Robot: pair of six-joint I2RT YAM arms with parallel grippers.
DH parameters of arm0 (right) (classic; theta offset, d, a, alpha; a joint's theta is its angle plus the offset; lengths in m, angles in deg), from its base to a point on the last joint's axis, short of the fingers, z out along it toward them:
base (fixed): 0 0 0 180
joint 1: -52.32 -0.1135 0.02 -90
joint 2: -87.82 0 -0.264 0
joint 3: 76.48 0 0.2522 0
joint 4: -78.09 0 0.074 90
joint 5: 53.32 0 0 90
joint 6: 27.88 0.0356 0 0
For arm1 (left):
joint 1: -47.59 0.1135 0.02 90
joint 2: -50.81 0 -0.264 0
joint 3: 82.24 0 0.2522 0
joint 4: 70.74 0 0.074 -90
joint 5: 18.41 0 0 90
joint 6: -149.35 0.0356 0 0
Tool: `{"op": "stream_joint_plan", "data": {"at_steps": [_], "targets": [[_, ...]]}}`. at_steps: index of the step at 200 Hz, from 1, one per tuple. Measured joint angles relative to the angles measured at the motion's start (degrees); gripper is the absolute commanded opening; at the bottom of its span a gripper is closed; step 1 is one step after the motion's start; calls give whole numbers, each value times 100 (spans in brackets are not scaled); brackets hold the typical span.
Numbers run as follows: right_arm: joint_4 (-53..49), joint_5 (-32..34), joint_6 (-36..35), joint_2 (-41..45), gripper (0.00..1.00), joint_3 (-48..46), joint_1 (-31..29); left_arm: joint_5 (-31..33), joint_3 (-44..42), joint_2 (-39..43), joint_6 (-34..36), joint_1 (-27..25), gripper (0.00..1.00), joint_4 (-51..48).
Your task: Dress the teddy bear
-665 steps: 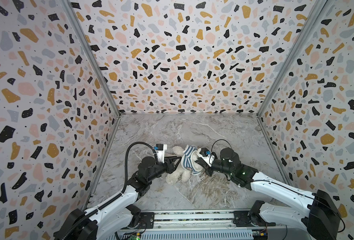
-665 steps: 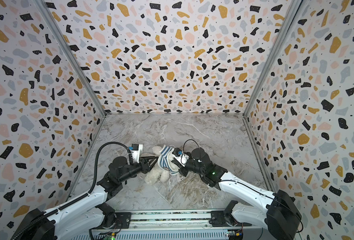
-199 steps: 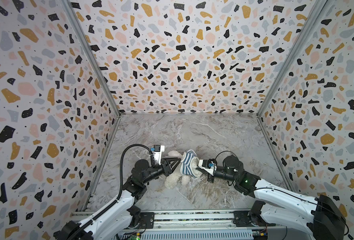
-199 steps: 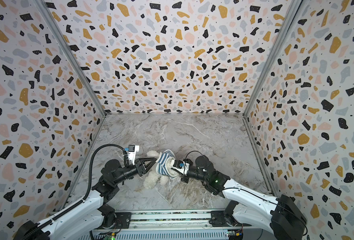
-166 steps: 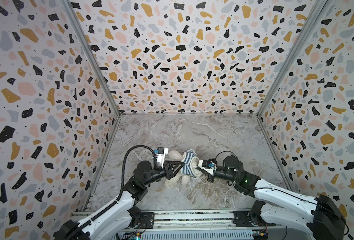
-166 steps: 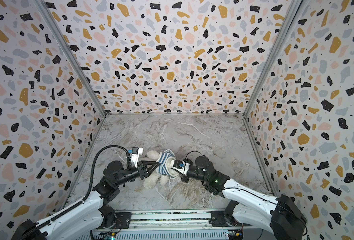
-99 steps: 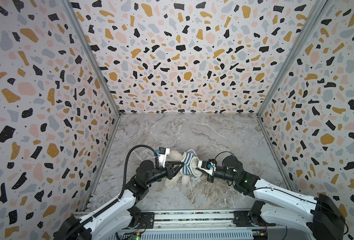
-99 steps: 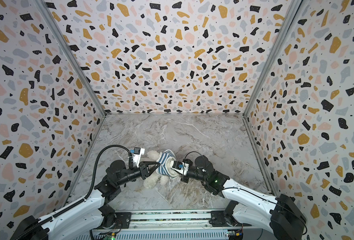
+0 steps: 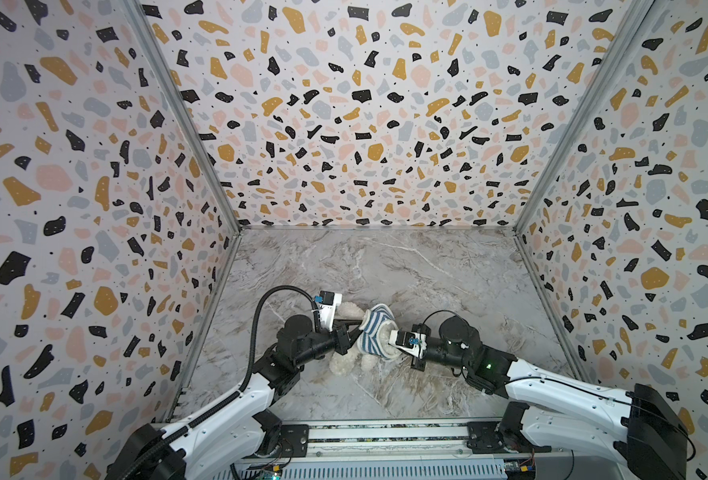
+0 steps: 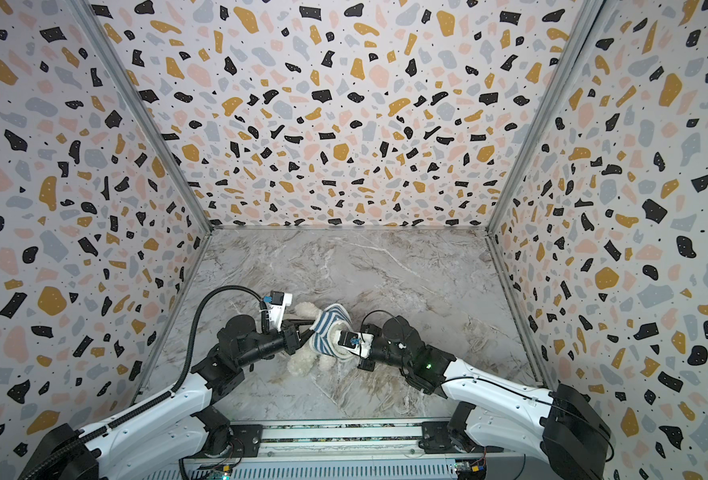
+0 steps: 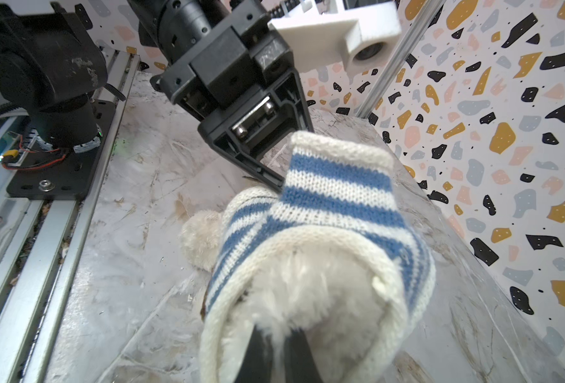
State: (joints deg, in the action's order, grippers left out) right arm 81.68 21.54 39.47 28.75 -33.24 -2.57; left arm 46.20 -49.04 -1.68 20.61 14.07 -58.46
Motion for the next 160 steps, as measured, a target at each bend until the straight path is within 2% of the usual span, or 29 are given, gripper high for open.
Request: {"op": "stream_joint_plan", "data": {"at_steps": [87,160], "targets": [[-365,483,-184,48,0,90,-505,568,96,-164,269,-7,5,-422],[-413,562,-166,409,0,87,-546,981,96,-186,317,-7,0,-509]]}}
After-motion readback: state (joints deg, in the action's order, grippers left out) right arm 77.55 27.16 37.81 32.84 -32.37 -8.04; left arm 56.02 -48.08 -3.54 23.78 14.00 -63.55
